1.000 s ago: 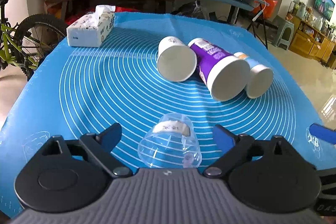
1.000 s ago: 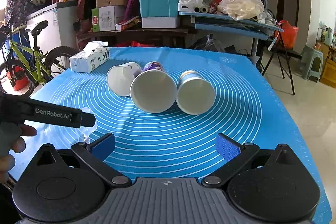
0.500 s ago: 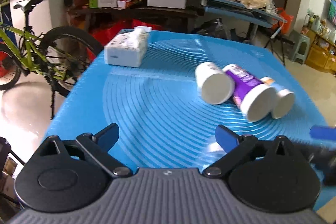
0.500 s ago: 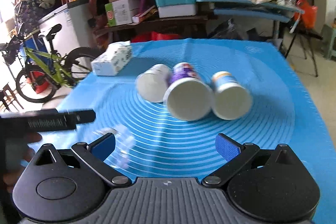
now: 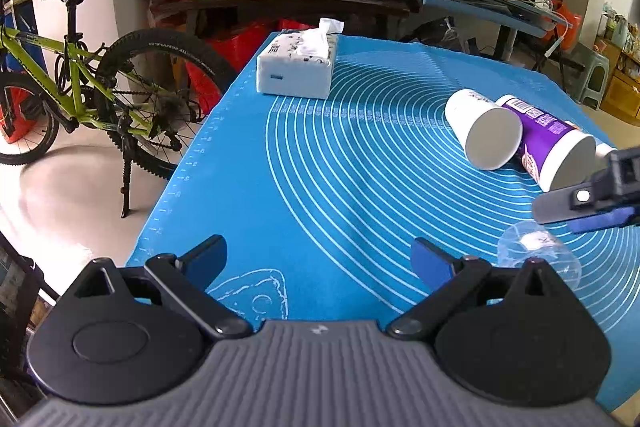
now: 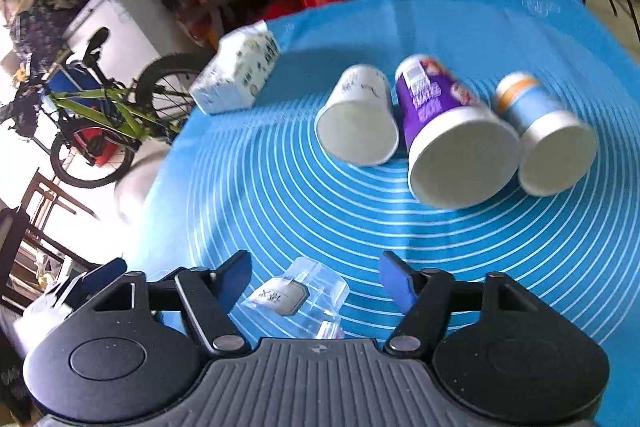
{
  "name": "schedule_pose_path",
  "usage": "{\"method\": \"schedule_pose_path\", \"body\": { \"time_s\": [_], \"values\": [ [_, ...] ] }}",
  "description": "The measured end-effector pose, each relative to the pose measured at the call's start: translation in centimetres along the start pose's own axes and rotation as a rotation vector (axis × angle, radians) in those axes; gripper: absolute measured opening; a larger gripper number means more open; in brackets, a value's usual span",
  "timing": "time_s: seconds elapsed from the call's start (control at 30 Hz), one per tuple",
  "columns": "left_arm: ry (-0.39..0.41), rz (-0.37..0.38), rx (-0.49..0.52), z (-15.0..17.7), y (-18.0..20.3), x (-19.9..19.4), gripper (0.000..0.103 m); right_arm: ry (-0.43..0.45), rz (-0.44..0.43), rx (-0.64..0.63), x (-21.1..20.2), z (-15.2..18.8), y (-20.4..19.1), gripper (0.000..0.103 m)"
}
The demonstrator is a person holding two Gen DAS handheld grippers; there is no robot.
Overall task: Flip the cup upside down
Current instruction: 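Pass the clear cup to the right tool while the left tool releases it, then lower the clear cup upside down onto the mat with the right tool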
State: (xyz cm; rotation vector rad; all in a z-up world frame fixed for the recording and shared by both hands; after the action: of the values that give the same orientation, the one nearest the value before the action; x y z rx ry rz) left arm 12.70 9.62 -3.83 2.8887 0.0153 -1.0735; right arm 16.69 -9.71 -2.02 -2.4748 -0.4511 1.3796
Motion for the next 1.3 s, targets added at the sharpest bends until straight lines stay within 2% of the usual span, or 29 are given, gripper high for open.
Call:
{"method": "schedule_pose_path", "body": {
  "time_s": [0.2,0.3,0.4,0.5,0.6,0.67,0.73,0.8,0.87,0.93,1.07,1.17,1.3],
  "values": [
    [-0.011,0.023,0.003,0.6,0.1,0.3,0.097,-0.098,-0.009,0.032,2.6,0.2,-0.2,0.062],
    [-0.010,0.027,0.002,0.7,0.1,0.3,0.097,-0.165,-0.071,0.118,3.8,0.5,0.2,0.062],
    [-0.012,0.033,-0.004,0.8,0.1,0.3,0.097,-0.191,-0.090,0.150,4.4,0.5,0.1,0.062],
    [-0.008,0.034,-0.004,0.7,0.1,0.3,0.097,-0.203,-0.115,0.172,4.8,0.6,-0.1,0.053],
    [-0.007,0.037,-0.008,0.8,0.0,0.2,0.097,-0.194,-0.113,0.142,4.7,0.6,-0.6,0.053],
    [-0.008,0.042,-0.015,0.7,0.0,0.2,0.097,-0.158,-0.113,0.129,4.2,0.6,-0.6,0.052],
    [-0.006,0.050,-0.020,0.7,0.1,0.0,0.097,-0.082,-0.129,0.117,3.1,0.1,-0.5,0.052],
    [0.003,0.057,-0.019,0.6,0.2,-0.2,0.097,0.020,-0.104,0.065,1.5,-0.2,-0.4,0.052],
    [0.014,0.062,-0.013,0.6,0.5,-0.4,0.097,0.142,-0.004,-0.083,-0.2,-0.1,-0.5,0.052],
    [0.021,0.069,-0.009,0.5,0.8,-0.5,0.097,0.222,0.097,-0.199,-0.9,0.6,0.0,0.052],
    [0.028,0.094,-0.012,0.5,1.6,-0.6,0.097,0.333,0.212,-0.321,-0.7,2.2,1.8,0.052],
    [0.041,0.101,0.000,0.4,2.4,-0.8,0.097,0.415,0.251,-0.386,-0.4,3.0,3.3,0.052],
    [0.047,0.109,0.034,0.6,3.6,-1.0,0.097,0.484,0.229,-0.363,-0.7,3.6,4.7,0.053]
  ]
}}
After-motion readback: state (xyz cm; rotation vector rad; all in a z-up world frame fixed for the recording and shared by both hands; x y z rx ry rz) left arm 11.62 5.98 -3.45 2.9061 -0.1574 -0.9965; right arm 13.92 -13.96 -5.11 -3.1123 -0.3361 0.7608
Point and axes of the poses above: each gripper's, at about its wrist camera, not at the fingertips, and x roughly the way its jaws point, y to its right, z to its underside, the point moved 6 cm from there along x, roughly the way its jaws point, and after that the axes turned 1 degree about -x, right-handed, at the moved point
